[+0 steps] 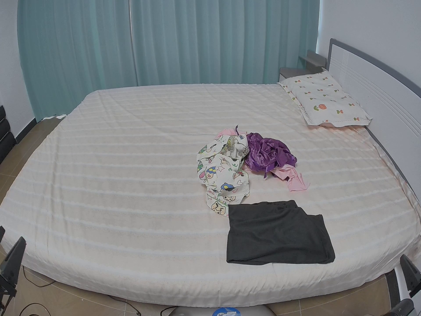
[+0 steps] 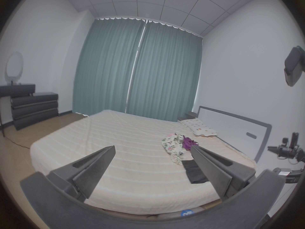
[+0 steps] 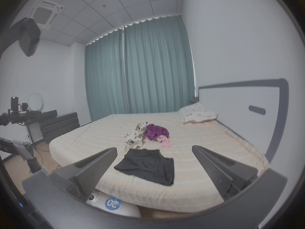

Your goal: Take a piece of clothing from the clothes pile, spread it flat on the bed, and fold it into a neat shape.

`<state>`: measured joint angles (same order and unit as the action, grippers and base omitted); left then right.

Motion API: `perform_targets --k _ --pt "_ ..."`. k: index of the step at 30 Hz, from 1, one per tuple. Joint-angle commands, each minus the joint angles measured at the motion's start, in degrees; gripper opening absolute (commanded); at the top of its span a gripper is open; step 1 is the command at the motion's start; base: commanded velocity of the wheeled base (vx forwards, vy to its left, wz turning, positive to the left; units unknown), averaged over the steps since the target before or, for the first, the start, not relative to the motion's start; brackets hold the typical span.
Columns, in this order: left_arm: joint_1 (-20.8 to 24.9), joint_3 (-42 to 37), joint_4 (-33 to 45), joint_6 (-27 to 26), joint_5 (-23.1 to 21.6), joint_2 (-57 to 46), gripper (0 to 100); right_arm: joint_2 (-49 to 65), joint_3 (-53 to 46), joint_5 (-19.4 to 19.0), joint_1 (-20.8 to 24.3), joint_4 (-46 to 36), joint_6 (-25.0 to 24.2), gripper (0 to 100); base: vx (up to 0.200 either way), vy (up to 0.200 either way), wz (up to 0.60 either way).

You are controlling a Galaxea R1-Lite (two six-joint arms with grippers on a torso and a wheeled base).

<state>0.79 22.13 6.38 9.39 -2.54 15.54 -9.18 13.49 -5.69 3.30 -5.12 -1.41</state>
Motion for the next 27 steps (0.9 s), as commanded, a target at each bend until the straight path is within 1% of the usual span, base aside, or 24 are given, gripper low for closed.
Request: perform_targets --k 1,3,4,5,6,8,10,11,12,13,14,16,17,22,23,24,25,27 --pt "-5.7 2.0 1.8 -2.4 1.0 -7.2 100 9.2 -5.6 0.3 -3.0 -1.8 3.7 100 0.000 0.000 0.00" --pt "-5.5 0.1 1.8 -3.1 0.2 -7.7 100 9.2 -9.0 1.0 -3.0 -1.0 5.7 100 0.000 0.000 0.00" --pt "-5.5 -1.6 1.7 -4.3 -0.3 -8.6 100 9.2 -10.2 1.8 -3.0 -0.2 5.7 100 0.000 0.000 0.00" --pt "-5.6 -6.6 0.7 -8.2 0.1 -9.5 100 9.2 -10.9 2.9 -3.0 1.8 4.6 100 0.000 0.000 0.00" --pt "-5.6 -8.3 0.0 -9.7 0.3 -9.6 100 9.2 -10.9 2.9 -3.0 2.1 4.1 100 0.000 0.000 0.00" --pt "-5.6 -9.2 -0.6 -10.2 0.3 -9.6 100 9.2 -10.9 2.9 -3.0 2.3 4.1 100 0.000 0.000 0.00" --pt "-5.6 -15.4 -4.4 -11.6 0.3 -9.6 100 9.2 -11.0 2.9 -3.0 2.5 3.8 100 0.000 0.000 0.00" --pt "-5.6 -20.1 -8.3 -12.1 0.1 -9.7 100 9.2 -11.0 3.0 -3.0 2.5 3.7 100 0.000 0.000 0.00" --pt "-5.6 -22.1 -9.6 -12.8 0.2 -9.7 100 9.2 -11.1 3.2 -3.0 2.5 3.6 100 0.000 0.000 0.00" --pt "-5.6 -22.1 -9.2 -13.1 0.3 -9.7 100 9.2 -11.1 3.4 -3.0 2.5 3.6 100 0.000 0.000 0.00" --pt "-5.6 -22.0 -6.2 -12.6 0.3 -9.7 100 9.2 -11.0 3.4 -3.0 2.5 3.6 100 0.000 0.000 0.00" --pt "-5.6 -22.0 -6.2 -12.6 0.3 -9.7 100 9.2 -11.0 3.4 -3.0 2.5 3.6 100 0.000 0.000 0.00" --pt "-5.6 -22.0 -6.4 -12.0 0.3 -9.7 100 9.2 -11.1 2.4 -3.0 2.2 0.6 100 0.000 0.000 0.00" --pt "-5.5 -22.0 -6.2 -11.6 0.3 -9.6 100 9.2 -11.1 2.4 -3.0 2.1 0.2 100 0.000 0.000 0.00" --pt "-4.5 -22.0 -6.2 -11.5 0.2 -10.1 100 9.2 -11.0 2.3 -3.0 2.0 0.4 100 0.000 0.000 0.00" --pt "-4.5 -22.0 -6.2 -11.5 0.2 -10.1 100 9.2 -11.0 2.3 -3.0 2.0 0.4 100 0.000 0.000 0.00" --pt "0.0 -22.0 -6.6 -11.8 0.1 -12.6 100 9.1 -10.9 2.2 -3.0 1.9 0.8 100 0.000 0.000 0.00" --pt "-0.5 -22.0 -6.3 -11.3 -0.1 -14.6 100 9.1 -10.9 1.9 -3.2 1.8 1.2 100 0.000 0.000 0.00"
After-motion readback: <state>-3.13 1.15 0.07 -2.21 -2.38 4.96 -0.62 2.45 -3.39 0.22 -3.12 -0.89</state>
